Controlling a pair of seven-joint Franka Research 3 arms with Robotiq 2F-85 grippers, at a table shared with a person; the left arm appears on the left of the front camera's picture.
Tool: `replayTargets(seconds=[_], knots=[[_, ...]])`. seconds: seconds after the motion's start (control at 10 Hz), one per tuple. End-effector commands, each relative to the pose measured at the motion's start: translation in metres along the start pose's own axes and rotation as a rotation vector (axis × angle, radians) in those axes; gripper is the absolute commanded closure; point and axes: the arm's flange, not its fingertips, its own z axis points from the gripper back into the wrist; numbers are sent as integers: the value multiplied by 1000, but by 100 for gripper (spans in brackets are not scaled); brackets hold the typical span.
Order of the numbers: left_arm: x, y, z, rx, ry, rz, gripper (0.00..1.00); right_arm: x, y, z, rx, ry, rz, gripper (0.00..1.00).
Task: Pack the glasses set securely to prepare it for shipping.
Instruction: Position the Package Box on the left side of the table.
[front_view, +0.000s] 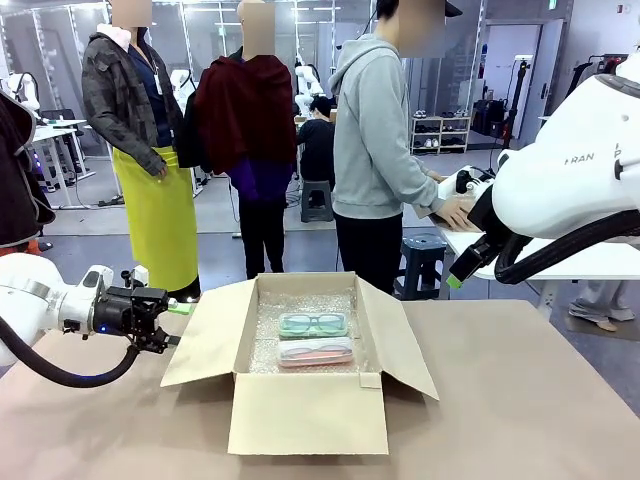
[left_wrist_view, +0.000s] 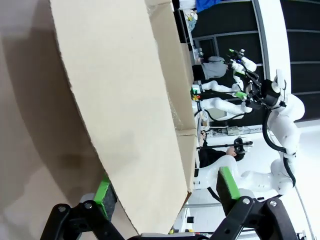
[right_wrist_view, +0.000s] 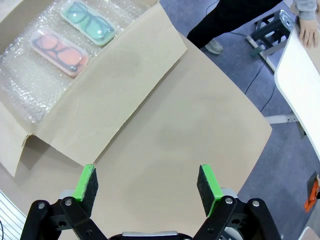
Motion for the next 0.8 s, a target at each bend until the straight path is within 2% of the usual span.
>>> replayTargets(seconds=[0.0, 0.1, 0.2, 0.3, 0.4, 0.5, 0.6, 0.7], knots=[[-3, 0, -2, -65, -10, -12, 0, 3, 1, 0, -5, 5, -8, 0], [-3, 0, -2, -65, -7, -9, 6, 3, 1, 0, -5, 5, -8, 0], [-3, -1, -1, -69, -10, -7, 19, 3, 1, 0, -5, 5, -8, 0], [-2, -1, -1, -75, -16, -2, 26, 3, 1, 0, -5, 5, -8, 0], [-1, -1, -3, -74, -18, 3, 39, 3, 1, 0, -5, 5, -8, 0], [-1, -2, -4, -69, -13, 3, 26, 3, 1, 0, -5, 5, -8, 0], [-1, -3, -4, -67, -12, 0, 58, 3, 1, 0, -5, 5, -8, 0], [-1, -3, -2, -67, -17, -2, 45, 3, 1, 0, -5, 5, -8, 0]])
